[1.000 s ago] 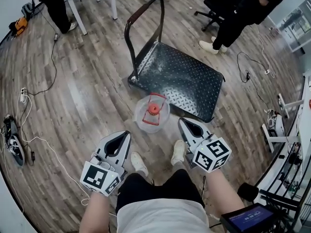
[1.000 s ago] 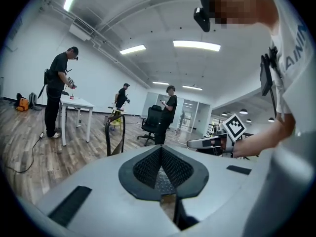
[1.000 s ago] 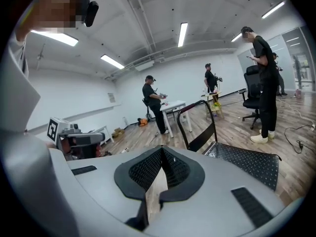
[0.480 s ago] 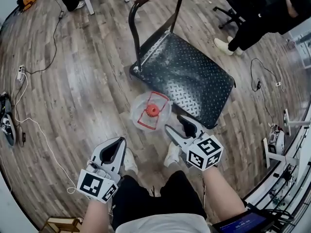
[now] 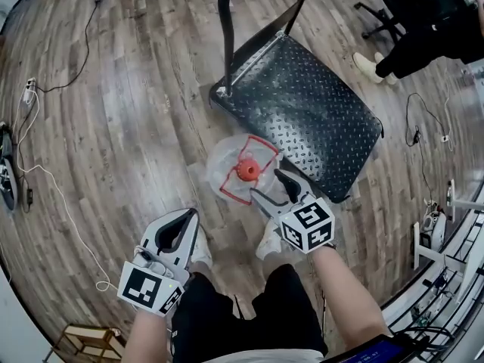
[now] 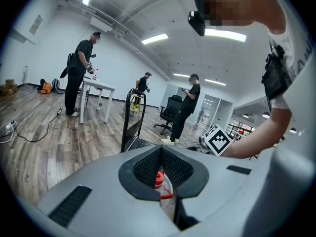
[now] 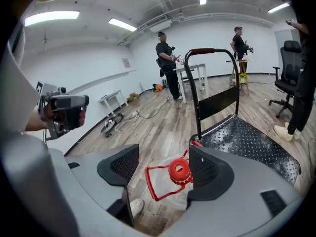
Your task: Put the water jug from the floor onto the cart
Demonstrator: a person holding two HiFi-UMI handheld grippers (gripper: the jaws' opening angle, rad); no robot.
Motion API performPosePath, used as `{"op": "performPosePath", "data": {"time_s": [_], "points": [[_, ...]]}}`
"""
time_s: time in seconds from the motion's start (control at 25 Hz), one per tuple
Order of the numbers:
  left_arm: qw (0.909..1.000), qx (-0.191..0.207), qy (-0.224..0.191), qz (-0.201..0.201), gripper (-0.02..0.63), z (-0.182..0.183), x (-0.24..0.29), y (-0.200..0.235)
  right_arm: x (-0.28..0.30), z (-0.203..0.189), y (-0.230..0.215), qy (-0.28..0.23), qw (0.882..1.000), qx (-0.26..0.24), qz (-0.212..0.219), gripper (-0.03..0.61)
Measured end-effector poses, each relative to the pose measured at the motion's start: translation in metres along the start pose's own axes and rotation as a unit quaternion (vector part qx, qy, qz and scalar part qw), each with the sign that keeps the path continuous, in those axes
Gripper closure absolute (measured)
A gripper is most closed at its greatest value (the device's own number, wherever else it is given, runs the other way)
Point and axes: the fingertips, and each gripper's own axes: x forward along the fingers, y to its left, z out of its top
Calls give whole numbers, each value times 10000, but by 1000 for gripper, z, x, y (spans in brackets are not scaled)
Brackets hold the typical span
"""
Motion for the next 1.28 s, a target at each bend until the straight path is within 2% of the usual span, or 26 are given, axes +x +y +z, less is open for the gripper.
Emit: {"op": "performPosePath", "data": {"time_s": [0.28,0.52,0.92,1.16,1.28], "points": [[9999,-57,59,77,615,-21,11,20,51,-37,-19,500,9985,-204,-56,236],[9999,-73,100,114,615,-34,17,27,85,-60,-29,864,9946,-563,-123,237],[9998,-138,135,97,615,-50,20,37,109,-80,-37,1069,9925,-513,-285,238],[9994,-262,191,113,615,-57,19,39,118,-97,-36,1494,9855,-671,-437,239],[9994,-277,195,53,615,-56,20,37,119,-98,-37,1448,9858,-658,-547,265]]}}
